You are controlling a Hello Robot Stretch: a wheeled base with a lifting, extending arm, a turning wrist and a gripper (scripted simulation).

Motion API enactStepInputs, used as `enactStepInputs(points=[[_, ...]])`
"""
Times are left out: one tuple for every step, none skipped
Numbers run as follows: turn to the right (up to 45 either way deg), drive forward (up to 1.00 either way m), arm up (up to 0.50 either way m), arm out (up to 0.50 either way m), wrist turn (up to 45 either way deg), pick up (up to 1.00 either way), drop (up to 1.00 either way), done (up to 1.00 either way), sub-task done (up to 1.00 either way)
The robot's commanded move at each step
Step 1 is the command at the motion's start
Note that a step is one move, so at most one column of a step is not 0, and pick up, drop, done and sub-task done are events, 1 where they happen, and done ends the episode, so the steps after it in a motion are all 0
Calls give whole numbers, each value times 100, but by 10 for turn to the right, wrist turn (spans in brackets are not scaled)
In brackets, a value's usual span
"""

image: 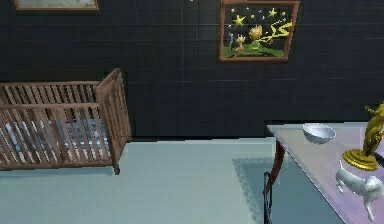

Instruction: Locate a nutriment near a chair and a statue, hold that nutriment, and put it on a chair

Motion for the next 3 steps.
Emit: enactStepInputs(points=[[0,0,0,0,-450,0,0,0,0],[0,0,0,-48,0,0,0,0,0],[450,0,0,0,0,0,0,0,0]])
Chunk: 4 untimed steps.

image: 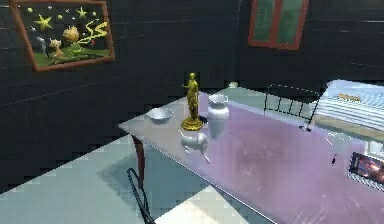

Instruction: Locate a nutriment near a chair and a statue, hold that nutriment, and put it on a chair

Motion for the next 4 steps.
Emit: enactStepInputs(points=[[450,0,0,0,0,0,0,0,0],[240,0,0,0,0,0,0,0,0],[0,20,0,0,0,0,0,0,0],[450,0,0,0,0,0,0,0,0]])
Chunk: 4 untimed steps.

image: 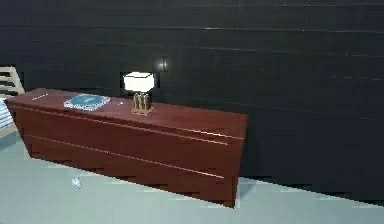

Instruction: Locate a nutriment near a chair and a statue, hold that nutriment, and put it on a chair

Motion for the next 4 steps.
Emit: enactStepInputs(points=[[450,0,0,0,0,0,0,0,0],[450,0,0,0,0,0,0,0,0],[300,0,0,0,0,0,0,0,0],[-450,0,0,0,0,0,0,0,0]])
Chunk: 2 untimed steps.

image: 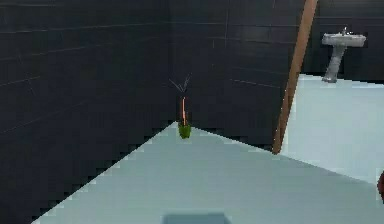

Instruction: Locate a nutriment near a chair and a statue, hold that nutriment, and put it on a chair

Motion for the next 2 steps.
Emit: enactStepInputs(points=[[-450,0,0,0,0,0,0,0,0],[-450,0,0,0,0,0,0,0,0]])
